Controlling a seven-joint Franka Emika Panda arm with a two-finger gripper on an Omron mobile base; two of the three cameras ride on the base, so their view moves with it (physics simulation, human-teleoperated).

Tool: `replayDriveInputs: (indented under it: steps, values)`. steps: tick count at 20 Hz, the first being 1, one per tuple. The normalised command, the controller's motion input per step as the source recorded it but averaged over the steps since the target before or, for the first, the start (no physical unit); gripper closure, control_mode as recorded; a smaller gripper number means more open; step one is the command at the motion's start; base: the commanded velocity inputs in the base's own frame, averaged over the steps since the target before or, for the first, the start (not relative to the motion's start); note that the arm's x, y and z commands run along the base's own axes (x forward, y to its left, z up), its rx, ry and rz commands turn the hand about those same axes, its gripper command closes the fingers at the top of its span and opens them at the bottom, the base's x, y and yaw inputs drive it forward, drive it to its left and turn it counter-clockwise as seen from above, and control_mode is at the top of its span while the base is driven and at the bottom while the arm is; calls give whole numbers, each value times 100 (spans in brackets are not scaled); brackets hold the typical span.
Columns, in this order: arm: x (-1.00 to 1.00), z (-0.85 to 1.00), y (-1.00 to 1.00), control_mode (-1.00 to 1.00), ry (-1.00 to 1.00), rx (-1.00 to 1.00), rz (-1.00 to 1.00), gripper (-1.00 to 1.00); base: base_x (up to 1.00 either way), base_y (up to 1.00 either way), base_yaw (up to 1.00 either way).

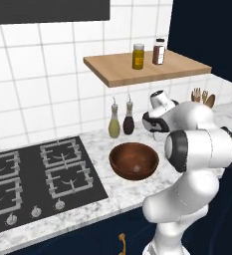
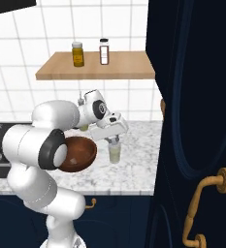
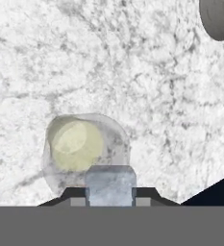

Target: Grab a lemon wedge from the fridge and one ice cube from the ice bowl, and put them in the glass of lemonade.

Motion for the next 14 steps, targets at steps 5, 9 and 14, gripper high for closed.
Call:
replayDriveInputs:
  steps: [5,9,14]
  values:
    - [16,-25,-15,-100,0,-2,0,100,0,0,0]
    - [26,-22,-1,-100,0,-1,0,100,0,0,0]
    - [13,-12,0,-100,0,-2,0,100,0,0,0]
